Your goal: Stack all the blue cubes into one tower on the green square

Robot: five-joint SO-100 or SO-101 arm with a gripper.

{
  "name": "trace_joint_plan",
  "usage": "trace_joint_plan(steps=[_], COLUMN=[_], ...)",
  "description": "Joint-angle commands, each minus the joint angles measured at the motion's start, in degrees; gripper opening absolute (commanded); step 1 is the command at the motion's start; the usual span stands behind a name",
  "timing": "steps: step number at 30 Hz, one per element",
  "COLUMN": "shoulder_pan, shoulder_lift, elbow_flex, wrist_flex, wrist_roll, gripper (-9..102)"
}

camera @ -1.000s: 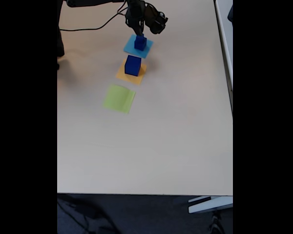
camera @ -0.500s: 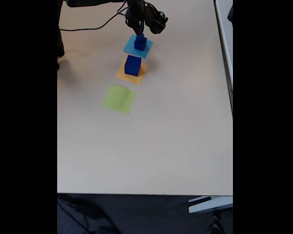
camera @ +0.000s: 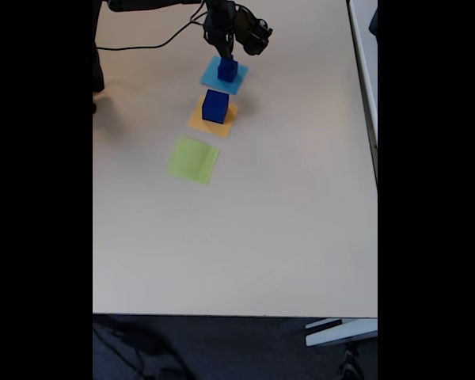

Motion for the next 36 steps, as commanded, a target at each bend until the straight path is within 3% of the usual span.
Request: trace_joint_plan(steps=[1,16,21,27,36], shoulder_pan=[-0.5,3.6,7.5,10.2,12.5], shoulder_lift=[2.9,4.1,7.9,15.8,20.2], elbow_flex=[-2.2,-17.5,-9.5,10.0,20.7], wrist_flex=[-0.8,0.0,-0.8,-13.3,-18.3], wrist_roll=[-1.5,-16.4,-17.8,-22.1,-23.6], gripper=[9,23,26,28,27])
